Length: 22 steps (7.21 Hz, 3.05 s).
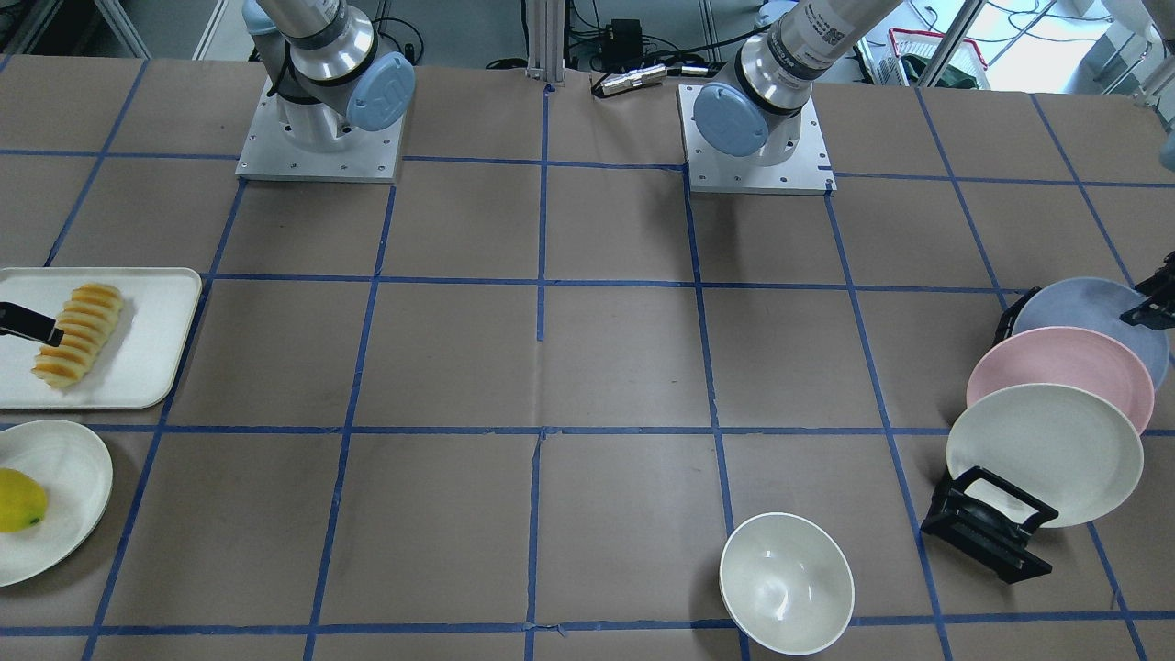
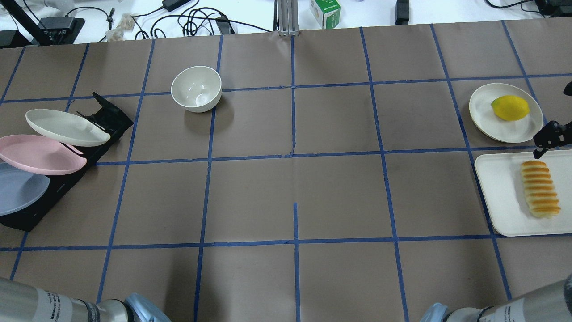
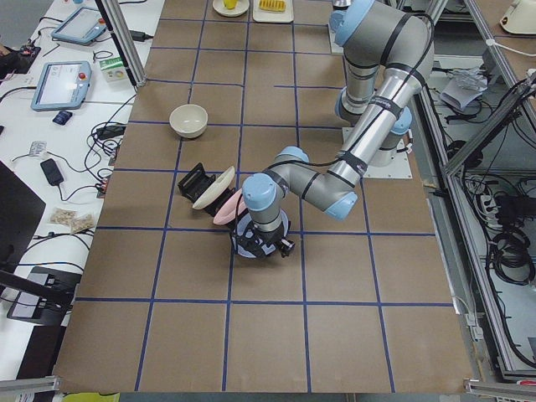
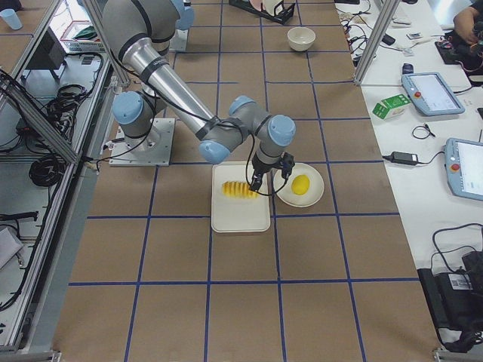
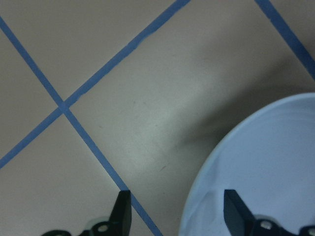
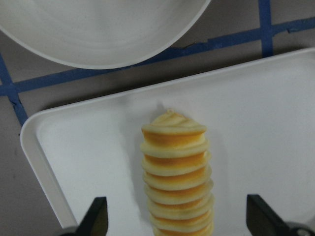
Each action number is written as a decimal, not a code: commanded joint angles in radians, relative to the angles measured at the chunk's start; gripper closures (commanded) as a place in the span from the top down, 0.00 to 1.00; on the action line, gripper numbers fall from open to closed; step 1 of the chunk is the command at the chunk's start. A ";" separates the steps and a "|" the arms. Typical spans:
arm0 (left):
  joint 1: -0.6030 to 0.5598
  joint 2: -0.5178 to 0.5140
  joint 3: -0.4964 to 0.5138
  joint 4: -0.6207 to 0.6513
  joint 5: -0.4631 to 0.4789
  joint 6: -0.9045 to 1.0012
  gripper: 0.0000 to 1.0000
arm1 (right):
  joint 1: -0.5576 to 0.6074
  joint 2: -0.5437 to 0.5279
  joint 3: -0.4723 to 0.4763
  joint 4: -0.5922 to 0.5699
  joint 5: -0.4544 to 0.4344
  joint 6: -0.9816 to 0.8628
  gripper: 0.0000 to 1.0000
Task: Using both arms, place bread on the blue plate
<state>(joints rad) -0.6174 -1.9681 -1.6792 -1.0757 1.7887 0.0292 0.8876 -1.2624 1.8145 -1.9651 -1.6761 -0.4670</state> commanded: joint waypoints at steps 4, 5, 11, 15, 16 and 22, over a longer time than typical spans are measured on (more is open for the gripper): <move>0.002 0.020 0.021 -0.043 0.004 0.008 0.00 | -0.001 0.000 0.187 -0.192 -0.011 -0.001 1.00; 0.004 0.032 0.035 -0.074 0.009 0.009 0.00 | -0.002 -0.003 0.183 -0.192 -0.017 -0.004 1.00; -0.177 0.202 0.136 -0.346 0.271 0.037 0.00 | -0.021 0.020 0.183 -0.205 -0.079 -0.036 1.00; -0.327 0.377 0.130 -0.613 0.051 -0.052 0.00 | -0.035 0.037 0.181 -0.202 -0.063 -0.032 0.12; -0.403 0.400 0.112 -0.651 0.019 -0.117 0.00 | -0.035 0.029 0.181 -0.199 -0.063 -0.032 0.00; -0.800 0.217 -0.020 -0.100 -0.348 -0.435 0.00 | 0.031 -0.030 0.046 -0.114 -0.017 -0.032 0.00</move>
<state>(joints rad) -1.3597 -1.6958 -1.6743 -1.3177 1.5198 -0.3651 0.8821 -1.2561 1.8859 -2.1132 -1.7000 -0.4992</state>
